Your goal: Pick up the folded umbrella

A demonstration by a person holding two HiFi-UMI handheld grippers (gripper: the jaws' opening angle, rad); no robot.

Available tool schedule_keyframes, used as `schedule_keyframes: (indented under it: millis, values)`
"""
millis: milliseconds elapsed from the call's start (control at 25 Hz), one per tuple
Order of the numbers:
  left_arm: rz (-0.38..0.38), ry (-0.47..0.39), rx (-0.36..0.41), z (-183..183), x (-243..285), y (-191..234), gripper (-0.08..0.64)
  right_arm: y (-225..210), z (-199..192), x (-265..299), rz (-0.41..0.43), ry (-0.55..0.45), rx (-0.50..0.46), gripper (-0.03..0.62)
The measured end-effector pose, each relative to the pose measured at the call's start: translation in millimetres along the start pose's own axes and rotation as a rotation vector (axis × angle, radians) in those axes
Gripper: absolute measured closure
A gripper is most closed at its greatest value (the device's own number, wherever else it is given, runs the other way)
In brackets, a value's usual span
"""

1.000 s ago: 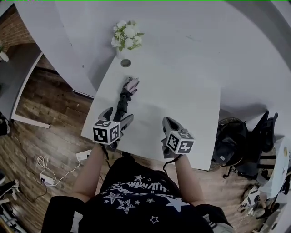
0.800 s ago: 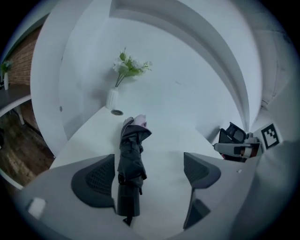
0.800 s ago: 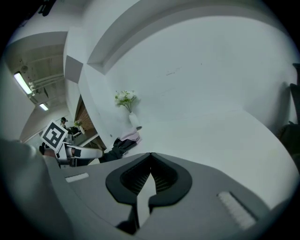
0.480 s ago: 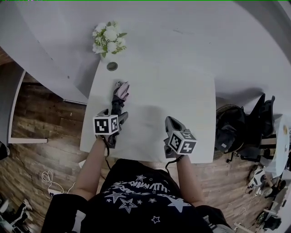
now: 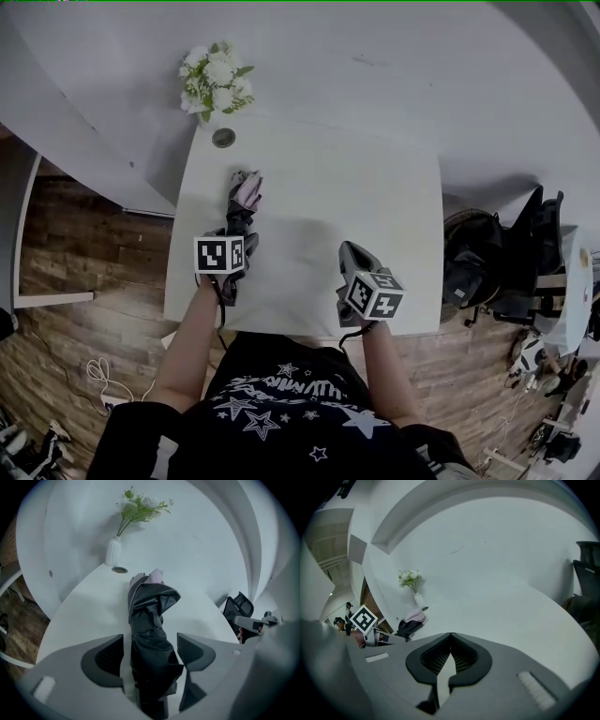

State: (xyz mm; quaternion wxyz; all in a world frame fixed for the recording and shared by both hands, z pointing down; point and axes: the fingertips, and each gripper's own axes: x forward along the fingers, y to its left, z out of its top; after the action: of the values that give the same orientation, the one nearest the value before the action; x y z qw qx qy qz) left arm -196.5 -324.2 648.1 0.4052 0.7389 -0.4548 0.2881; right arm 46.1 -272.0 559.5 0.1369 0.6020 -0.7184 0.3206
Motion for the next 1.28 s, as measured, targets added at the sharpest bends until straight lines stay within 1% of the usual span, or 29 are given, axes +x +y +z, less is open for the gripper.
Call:
schedule_keyframes:
  millis: [120,200,280,360,400,480,600,680,840,1000,1280]
  values:
    - [0.011,0.009,0.005,-0.3,3.5,3.0,0.231,2.9,-1.7,2.7,0.0,0.009,-0.003,0.575]
    - [0.027,0.007,0.007,-0.5,3.1,5.9,0.241,4.4,-3.4,2.6,0.002,0.016,-0.005,0.575]
    - [0.052,0.003,0.01,0.1,3.2,9.6,0.287,3.1,-4.1,1.4,0.001,0.02,-0.007,0.575]
    - [0.071,-0.007,0.007,1.5,3.7,11.7,0.305,1.2,-3.3,-1.2,0.006,0.018,-0.007,0.575]
    - [0.078,-0.013,0.005,1.6,4.1,12.2,0.332,0.1,-2.4,-3.0,0.011,0.017,-0.01,0.575]
    - [0.089,-0.024,0.006,0.9,5.1,12.4,0.345,-3.6,0.8,-7.1,0.018,0.016,-0.026,0.575]
    - [0.089,-0.032,-0.002,0.5,4.3,10.9,0.356,-13.0,8.1,-12.9,0.02,0.007,-0.044,0.575]
    - [0.08,-0.04,-0.023,1.4,-0.8,8.6,0.359,-17.5,13.3,-15.4,0.024,-0.005,-0.045,0.575]
    - [0.061,-0.071,-0.051,0.0,-16.6,-6.9,0.362,-20.8,18.2,-19.5,0.057,-0.014,-0.058,0.575]
    - [0.035,-0.138,-0.102,3.3,-34.2,-27.9,0.362,-20.1,22.8,-21.9,0.106,-0.023,-0.077,0.575]
    - [0.032,-0.245,-0.162,7.9,-64.6,-59.0,0.362,-21.5,33.6,-31.0,0.197,-0.048,-0.109,0.575]
